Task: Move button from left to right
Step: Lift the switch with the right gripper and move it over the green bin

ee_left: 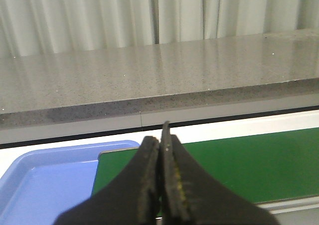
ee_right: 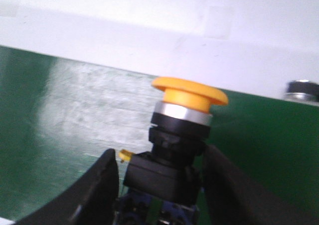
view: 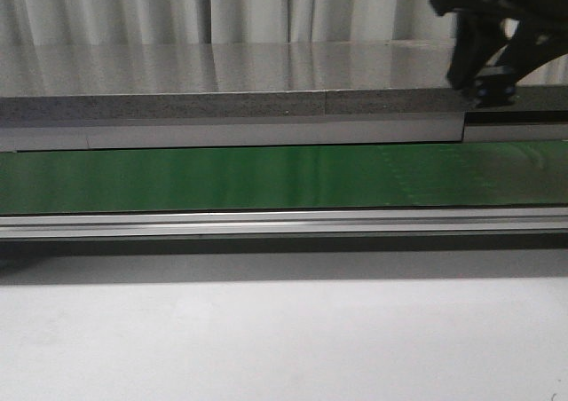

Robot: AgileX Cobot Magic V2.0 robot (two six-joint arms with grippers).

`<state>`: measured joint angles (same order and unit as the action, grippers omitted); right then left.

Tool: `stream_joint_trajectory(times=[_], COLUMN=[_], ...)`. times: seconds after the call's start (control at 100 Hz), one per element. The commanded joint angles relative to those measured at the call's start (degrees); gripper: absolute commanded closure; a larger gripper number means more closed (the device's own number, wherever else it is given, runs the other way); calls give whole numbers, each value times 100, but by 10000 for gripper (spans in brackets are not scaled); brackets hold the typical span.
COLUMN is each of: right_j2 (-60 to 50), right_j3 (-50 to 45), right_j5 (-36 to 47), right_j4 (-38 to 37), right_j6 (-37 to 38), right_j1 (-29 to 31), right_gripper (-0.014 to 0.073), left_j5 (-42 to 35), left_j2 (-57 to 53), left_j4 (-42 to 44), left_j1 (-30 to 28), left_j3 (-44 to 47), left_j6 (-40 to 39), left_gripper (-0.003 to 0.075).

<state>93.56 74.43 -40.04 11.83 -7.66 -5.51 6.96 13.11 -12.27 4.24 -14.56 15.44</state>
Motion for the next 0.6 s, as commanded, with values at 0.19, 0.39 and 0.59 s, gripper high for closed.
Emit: stream_joint_trajectory(times=[0.19,0.39,0.59], right_j2=[-415,-350,40], right_j3=[283,283,279], right_j5=[114,352,510], right_j4=[-99,-99,-99], right_j6=[-751,-1031,-1462], right_j1=[1575,2587,3029], right_gripper=[367,367,367], left_j5=[-495,-495,-495], left_j2=[59,59,59], left_j4=[-70,-70,-70], left_j1=[56,56,56], left_j3=[-157,-157,-157], left_j6=[-29,-29,-29], left_gripper=[739,739,739])
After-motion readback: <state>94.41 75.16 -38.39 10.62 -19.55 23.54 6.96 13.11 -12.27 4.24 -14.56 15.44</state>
